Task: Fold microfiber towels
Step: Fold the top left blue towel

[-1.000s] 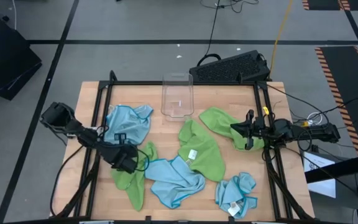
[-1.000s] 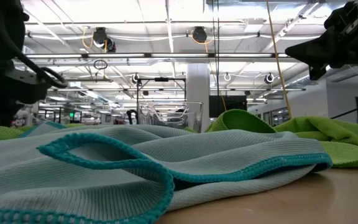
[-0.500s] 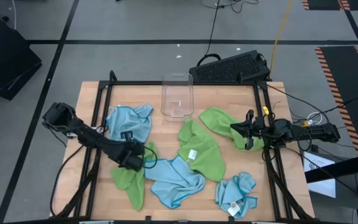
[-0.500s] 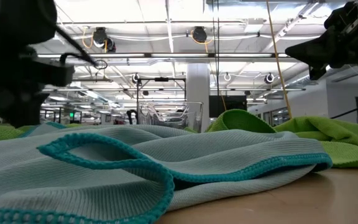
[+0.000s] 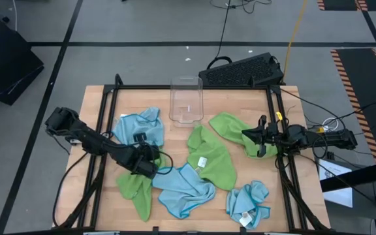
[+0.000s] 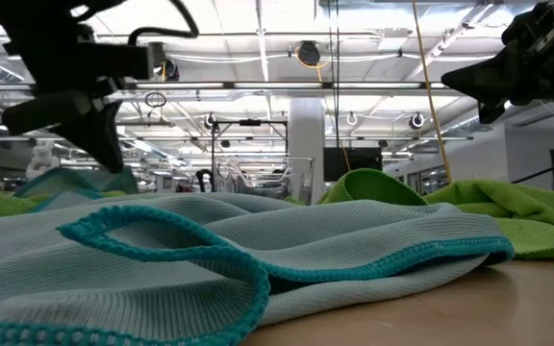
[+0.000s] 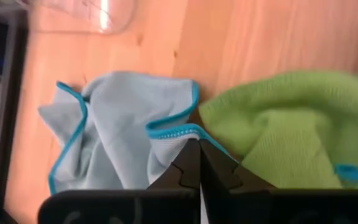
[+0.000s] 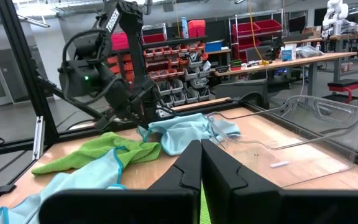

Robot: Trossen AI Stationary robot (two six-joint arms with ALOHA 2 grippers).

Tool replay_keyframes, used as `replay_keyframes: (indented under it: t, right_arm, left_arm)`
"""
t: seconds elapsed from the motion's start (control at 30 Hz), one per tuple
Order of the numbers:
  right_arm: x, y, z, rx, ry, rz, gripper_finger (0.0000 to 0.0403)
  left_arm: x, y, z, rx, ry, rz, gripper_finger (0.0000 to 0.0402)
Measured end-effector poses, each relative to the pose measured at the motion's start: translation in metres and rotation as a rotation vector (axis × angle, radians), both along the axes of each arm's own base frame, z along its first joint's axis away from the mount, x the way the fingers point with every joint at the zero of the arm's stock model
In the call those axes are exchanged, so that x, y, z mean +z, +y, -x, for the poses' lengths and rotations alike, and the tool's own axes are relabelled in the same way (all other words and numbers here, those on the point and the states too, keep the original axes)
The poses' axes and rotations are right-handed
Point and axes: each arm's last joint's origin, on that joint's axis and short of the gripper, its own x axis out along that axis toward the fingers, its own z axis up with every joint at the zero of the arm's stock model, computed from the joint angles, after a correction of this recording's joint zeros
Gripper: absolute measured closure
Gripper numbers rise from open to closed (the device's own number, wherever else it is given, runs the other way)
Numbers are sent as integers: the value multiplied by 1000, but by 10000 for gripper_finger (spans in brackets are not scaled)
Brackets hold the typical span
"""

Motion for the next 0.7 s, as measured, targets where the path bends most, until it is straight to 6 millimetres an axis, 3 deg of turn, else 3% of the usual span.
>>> replay_keyframes:
  t: [0.33, 0.7]
  right_arm:
    - [0, 0, 0, 0, -1, 0, 403]
    - [0, 0, 0, 0, 0, 0, 403]
  left_arm:
    - [5, -2, -3, 123, -154, -39, 401]
    - [6, -4, -7, 89, -194, -53, 400]
